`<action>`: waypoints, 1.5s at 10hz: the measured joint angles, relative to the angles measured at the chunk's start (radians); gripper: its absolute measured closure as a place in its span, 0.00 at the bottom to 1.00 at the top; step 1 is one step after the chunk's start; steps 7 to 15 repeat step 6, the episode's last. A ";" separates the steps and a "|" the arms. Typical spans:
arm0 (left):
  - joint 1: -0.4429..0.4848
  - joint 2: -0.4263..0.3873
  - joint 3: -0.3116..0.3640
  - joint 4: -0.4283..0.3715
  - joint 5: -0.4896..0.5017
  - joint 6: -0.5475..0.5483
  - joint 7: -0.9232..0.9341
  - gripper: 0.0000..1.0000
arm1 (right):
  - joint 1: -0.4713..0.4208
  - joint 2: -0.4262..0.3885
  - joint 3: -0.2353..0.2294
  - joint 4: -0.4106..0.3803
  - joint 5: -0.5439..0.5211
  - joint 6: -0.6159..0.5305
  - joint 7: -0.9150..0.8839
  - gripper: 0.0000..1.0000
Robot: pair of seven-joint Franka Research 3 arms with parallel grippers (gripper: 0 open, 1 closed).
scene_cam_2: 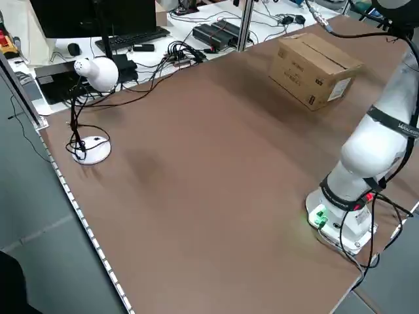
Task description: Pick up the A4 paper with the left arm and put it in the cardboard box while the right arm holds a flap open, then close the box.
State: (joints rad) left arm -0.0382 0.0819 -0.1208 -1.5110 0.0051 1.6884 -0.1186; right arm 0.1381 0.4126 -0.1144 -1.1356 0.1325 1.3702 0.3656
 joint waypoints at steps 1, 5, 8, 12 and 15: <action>0.000 0.000 -0.001 0.001 0.000 0.000 0.000 0.00 | -0.017 -0.010 0.001 0.000 -0.022 -0.003 -0.078 0.23; 0.001 0.000 -0.002 0.001 0.000 0.000 0.000 0.00 | -0.078 -0.035 0.001 0.000 -0.039 -0.020 -0.252 0.04; 0.001 0.000 -0.002 0.001 0.000 0.000 0.000 0.00 | -0.082 -0.038 0.001 0.000 -0.044 -0.027 -0.256 0.00; 0.001 0.000 -0.002 0.001 0.000 0.000 0.000 0.00 | -0.082 -0.038 0.001 0.000 -0.044 -0.027 -0.256 0.00; 0.001 0.000 -0.002 0.001 0.000 0.000 0.000 0.00 | -0.082 -0.038 0.001 0.000 -0.044 -0.027 -0.256 0.00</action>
